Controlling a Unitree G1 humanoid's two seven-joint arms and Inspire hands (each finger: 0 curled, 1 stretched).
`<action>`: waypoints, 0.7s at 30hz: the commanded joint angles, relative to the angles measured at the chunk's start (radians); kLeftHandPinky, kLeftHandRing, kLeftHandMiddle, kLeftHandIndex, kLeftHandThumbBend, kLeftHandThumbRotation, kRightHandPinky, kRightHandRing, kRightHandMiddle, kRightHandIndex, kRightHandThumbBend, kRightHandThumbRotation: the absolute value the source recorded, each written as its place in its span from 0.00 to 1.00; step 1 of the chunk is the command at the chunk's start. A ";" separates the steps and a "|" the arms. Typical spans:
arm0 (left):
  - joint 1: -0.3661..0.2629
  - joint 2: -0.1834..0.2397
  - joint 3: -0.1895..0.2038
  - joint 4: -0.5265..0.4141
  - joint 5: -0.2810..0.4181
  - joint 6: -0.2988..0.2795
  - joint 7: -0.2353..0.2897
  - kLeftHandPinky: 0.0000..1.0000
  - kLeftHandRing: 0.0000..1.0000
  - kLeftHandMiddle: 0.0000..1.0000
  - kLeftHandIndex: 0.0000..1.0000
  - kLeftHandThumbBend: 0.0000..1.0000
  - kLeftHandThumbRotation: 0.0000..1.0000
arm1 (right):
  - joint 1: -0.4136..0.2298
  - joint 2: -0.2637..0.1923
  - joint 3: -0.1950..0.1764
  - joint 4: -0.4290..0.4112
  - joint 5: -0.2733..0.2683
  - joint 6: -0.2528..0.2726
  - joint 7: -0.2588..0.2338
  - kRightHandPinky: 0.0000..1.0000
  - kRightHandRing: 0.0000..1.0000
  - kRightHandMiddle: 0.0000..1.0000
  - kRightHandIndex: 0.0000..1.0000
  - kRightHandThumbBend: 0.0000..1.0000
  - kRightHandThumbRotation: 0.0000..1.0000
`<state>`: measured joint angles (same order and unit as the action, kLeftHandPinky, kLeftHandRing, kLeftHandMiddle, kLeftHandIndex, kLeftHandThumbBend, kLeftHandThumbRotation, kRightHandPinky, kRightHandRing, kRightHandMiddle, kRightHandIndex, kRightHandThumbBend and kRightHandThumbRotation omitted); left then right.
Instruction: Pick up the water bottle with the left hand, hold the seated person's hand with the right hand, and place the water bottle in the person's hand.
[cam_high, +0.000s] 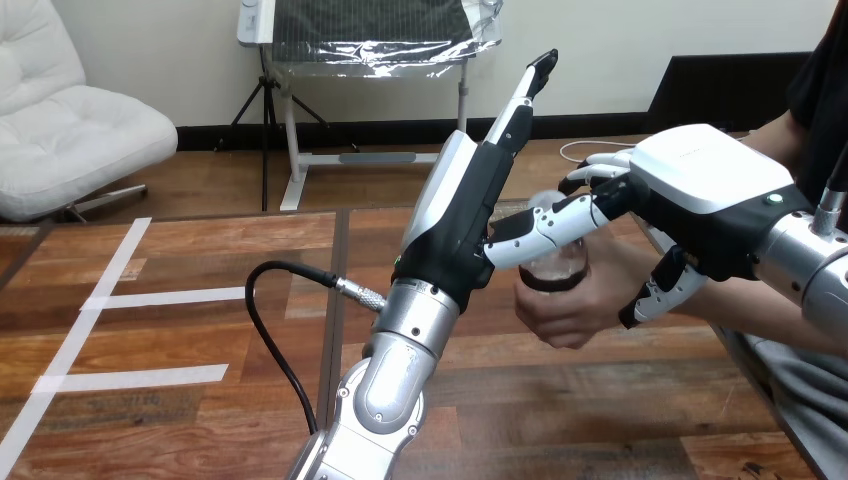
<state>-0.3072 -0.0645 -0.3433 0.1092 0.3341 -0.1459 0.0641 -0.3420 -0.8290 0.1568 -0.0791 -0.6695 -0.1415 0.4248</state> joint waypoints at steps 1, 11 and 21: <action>-0.042 -0.011 0.009 -0.007 0.000 -0.019 0.004 0.93 1.00 1.00 1.00 0.81 0.73 | -0.018 -0.002 -0.043 -0.048 0.015 0.013 0.002 0.79 0.90 0.92 0.86 0.90 0.00; -0.023 -0.014 0.010 -0.029 -0.008 -0.015 0.004 0.93 0.99 1.00 1.00 0.76 0.78 | 0.007 -0.007 -0.062 -0.113 0.020 0.072 0.045 0.80 0.92 0.93 0.87 0.88 0.00; 0.020 -0.029 0.017 -0.068 -0.068 -0.022 -0.005 0.91 0.96 0.98 0.99 0.68 0.84 | 0.044 -0.002 -0.096 -0.177 0.045 0.116 0.069 0.81 0.93 0.94 0.88 0.84 0.02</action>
<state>-0.2986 -0.0634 -0.3430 0.1007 0.2989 -0.1459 0.0590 -0.2924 -0.8290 0.1253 -0.1952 -0.6447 -0.0462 0.4965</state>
